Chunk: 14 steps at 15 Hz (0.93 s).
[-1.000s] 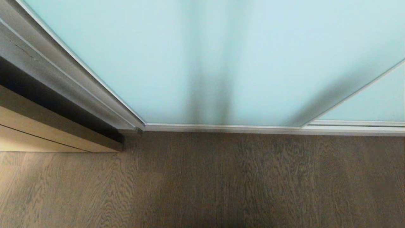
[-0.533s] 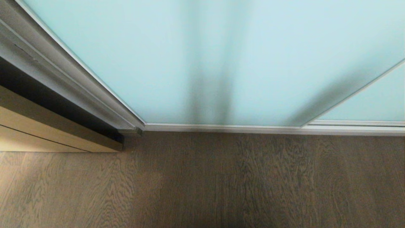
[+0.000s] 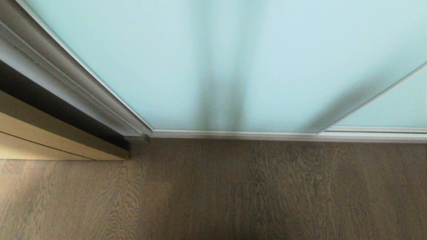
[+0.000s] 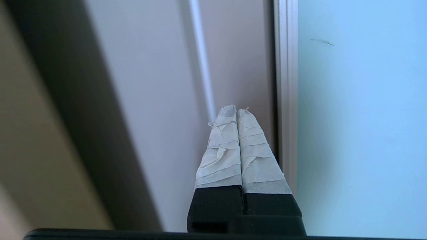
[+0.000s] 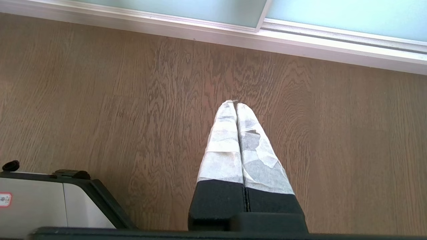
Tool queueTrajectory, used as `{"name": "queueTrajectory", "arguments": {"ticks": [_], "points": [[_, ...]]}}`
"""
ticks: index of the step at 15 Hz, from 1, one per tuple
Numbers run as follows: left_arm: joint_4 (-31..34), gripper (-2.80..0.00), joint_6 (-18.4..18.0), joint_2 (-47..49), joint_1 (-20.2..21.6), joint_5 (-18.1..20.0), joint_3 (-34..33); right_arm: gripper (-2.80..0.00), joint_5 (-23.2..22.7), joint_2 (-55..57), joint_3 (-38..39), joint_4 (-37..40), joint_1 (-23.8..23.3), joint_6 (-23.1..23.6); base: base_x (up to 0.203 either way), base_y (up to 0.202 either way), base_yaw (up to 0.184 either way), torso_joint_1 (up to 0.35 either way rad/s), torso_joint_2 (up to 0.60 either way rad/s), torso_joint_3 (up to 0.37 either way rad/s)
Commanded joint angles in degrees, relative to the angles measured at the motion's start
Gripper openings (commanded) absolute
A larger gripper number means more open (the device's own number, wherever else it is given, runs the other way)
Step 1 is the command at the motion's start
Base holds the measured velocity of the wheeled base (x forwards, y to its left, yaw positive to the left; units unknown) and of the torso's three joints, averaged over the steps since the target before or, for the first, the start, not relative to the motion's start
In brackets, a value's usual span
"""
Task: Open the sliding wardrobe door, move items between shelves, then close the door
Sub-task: Open the door
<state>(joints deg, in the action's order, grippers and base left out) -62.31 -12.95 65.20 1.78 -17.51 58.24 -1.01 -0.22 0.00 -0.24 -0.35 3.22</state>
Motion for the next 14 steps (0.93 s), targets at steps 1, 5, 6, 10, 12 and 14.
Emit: {"name": "queueTrajectory", "arguments": {"ticks": [1, 5, 6, 10, 12, 14], "points": [[-1.00, -2.80, 0.47, 5.10, -0.02, 0.21, 2.89, -2.80, -0.01, 0.22, 0.00, -0.02, 0.00, 0.03, 0.000, 0.000, 0.000, 0.000, 0.00, 0.000], [-0.97, -2.80, 0.72, 7.35, -0.02, 1.55, 4.87, -2.80, -0.04, 0.22, 0.00, -0.02, 0.00, 0.03, 0.000, 0.000, 0.000, 0.000, 0.00, 0.000], [-0.97, -2.80, 0.73, 7.49, -0.02, 1.69, 4.87, -2.80, 0.04, 0.22, 0.00, -0.02, 0.00, 0.03, 0.000, 0.000, 0.000, 0.000, 0.00, 0.000], [-0.69, -2.80, 0.53, 7.23, -2.22, 1.78, 5.36, -2.80, -0.04, 0.22, 0.00, -0.02, 0.00, 0.03, 0.000, 0.000, 0.000, 0.000, 0.00, 0.000], [-0.62, -2.80, 0.47, 7.23, -3.25, 1.83, 5.13, -2.80, 0.04, 0.22, 0.00, -0.02, 0.00, 0.03, 0.000, 0.000, 0.000, 0.000, 0.00, 0.000], [-0.45, -2.80, 0.38, 7.40, -4.24, 1.95, 5.13, -2.80, -0.04, 0.22, 0.00, -0.02, 0.00, 0.03, 0.000, 0.000, 0.000, 0.000, 0.00, 0.000]]}}
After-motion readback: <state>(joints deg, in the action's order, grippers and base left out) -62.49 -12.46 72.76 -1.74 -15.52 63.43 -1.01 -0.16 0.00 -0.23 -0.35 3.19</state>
